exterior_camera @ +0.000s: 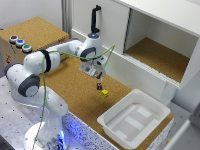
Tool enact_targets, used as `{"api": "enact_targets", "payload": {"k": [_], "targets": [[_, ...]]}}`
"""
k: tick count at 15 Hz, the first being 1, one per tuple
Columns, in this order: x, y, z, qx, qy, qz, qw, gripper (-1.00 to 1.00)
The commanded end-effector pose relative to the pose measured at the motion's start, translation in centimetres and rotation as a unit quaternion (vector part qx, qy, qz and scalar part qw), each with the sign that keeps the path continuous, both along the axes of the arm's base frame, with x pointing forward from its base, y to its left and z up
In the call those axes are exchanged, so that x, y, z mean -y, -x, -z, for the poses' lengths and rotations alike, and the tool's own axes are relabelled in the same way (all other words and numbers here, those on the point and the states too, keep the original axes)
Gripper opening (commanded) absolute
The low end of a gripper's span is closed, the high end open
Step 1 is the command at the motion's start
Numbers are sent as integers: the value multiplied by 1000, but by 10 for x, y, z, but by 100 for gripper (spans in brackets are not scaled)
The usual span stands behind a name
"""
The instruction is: Go towards the yellow block and grasp it
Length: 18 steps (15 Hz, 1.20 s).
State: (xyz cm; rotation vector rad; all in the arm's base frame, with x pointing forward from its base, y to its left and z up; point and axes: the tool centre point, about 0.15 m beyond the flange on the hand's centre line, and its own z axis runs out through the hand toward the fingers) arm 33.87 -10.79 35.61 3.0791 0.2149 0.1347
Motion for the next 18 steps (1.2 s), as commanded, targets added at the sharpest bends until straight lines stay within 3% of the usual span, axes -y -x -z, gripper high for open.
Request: {"api": "enact_targets", "payload": {"k": [1,10,15,18], "targets": [[36,-19,43,-12,-18,-53,998,100],[7,-72,106,-20,-2,-28,999,100],[14,-82,139,-39,-33,56,997,100],[6,-84,146,-36,-39,71,996,100]]}}
